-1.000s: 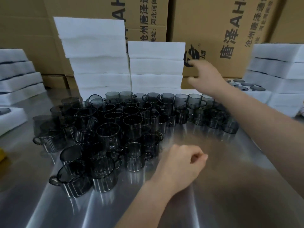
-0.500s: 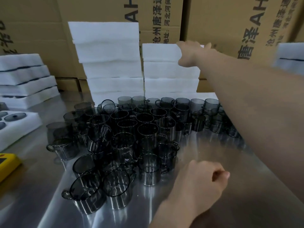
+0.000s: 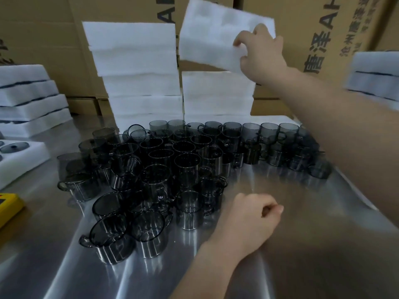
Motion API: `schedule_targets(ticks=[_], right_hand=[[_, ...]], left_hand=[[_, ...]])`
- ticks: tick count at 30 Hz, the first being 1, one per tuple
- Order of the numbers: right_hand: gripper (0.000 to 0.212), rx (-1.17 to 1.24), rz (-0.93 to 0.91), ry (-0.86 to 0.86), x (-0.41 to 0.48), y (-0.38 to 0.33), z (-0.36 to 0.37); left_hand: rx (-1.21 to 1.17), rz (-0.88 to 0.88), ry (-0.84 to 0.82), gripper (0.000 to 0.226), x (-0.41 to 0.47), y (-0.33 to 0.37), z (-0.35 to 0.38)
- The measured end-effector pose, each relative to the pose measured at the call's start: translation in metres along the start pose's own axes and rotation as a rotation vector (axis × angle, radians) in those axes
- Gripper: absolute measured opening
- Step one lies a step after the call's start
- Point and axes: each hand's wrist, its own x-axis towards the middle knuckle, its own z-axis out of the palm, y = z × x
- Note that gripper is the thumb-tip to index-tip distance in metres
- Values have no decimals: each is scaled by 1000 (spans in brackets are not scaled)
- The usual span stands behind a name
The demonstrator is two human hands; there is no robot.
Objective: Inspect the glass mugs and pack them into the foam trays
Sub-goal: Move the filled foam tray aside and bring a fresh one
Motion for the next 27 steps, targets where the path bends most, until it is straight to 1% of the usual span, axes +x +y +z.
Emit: schedule_targets(ticks=[2,3,4,7,9,10,12,13,15,17,19,20,21,23,24,25,27], right_hand=[[43,81,-36,-18,-25,2,-20],[42,119,-61,-48,-41,4,-31],[40,148,-86,-88,-60,8,-42],[36,154,-125,-221,-130,27,-72],[33,146,-88,-311,-183,39,-89],[32,148,-65,-356,-210,43,-95],[27,154,-35,-451,-261,45,-107],[25,162,-29,-499,-283,44,-111],[27,179,-50,-566,-319,42,-118],[27,197,-78,-601,-342,37,-123],[25,245,-118,-630,-353,31,-125],[25,273,-149,-641,-355,29,-124],[25,276,-190,-652,-355,29,-123],[36,262,-283,-735,-343,32,-122],[43,290,-298,-760,-333,34,-123],[44,344,-291,-740,-321,35,-123],[30,487,-256,-542,-291,31,-118]], left_hand=[[-42,42,89,19,1,1,-3],[-66,82,166,14,1,3,-5],[-88,130,276,14,1,6,-9],[-177,274,715,21,-2,17,-23],[-243,366,923,21,-5,24,-32],[-264,394,984,21,-6,27,-36],[-271,402,1017,20,-10,32,-43],[-264,395,996,22,-11,33,-46],[-258,361,874,25,-11,34,-48],[-257,282,642,22,-10,34,-47],[-163,186,361,22,-6,31,-42],[-62,130,209,29,-4,29,-37],[59,67,56,42,-3,26,-32],[327,-39,-191,66,-3,19,-24],[442,-52,-254,70,-2,17,-22],[520,-44,-280,70,-2,15,-21],[580,-18,-287,66,1,13,-21]])
